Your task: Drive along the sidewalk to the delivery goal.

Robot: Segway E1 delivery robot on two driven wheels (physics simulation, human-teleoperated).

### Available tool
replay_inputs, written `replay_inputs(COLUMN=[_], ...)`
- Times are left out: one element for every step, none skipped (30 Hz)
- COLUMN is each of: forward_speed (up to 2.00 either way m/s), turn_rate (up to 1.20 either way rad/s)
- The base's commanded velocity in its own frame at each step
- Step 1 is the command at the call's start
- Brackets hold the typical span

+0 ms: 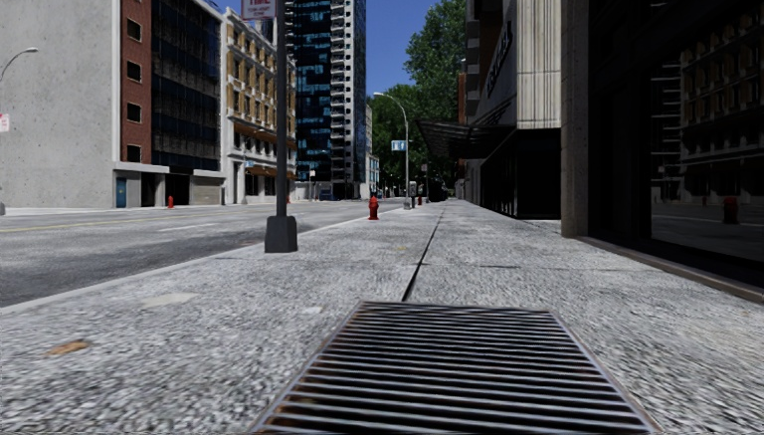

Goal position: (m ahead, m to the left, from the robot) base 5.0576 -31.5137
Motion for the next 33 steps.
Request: replay_inputs(forward_speed=[2.00, 2.00, 2.00, 2.00, 2.00, 2.00, 2.00, 2.00, 2.00, 2.00, 2.00, 2.00, 2.00, 2.00, 2.00, 2.00, 2.00, 2.00, 2.00, 2.00, 2.00, 2.00, 2.00, 2.00, 2.00, 2.00, 2.00, 2.00, 2.00, 2.00, 2.00, 2.00, 2.00], turn_rate=[0.00, 0.00, 0.00, 0.00, 0.00, 0.00, 0.00, 0.00, 0.00, 0.00, 0.00, 0.00, 0.00, 0.00, 0.00, 0.00, 0.00, 0.00, 0.00, 0.00, 0.00, 0.00, 0.00, 0.00, 0.00, 0.00, 0.00, 0.00, 0.00, 0.00, 0.00, 0.00, 0.00])
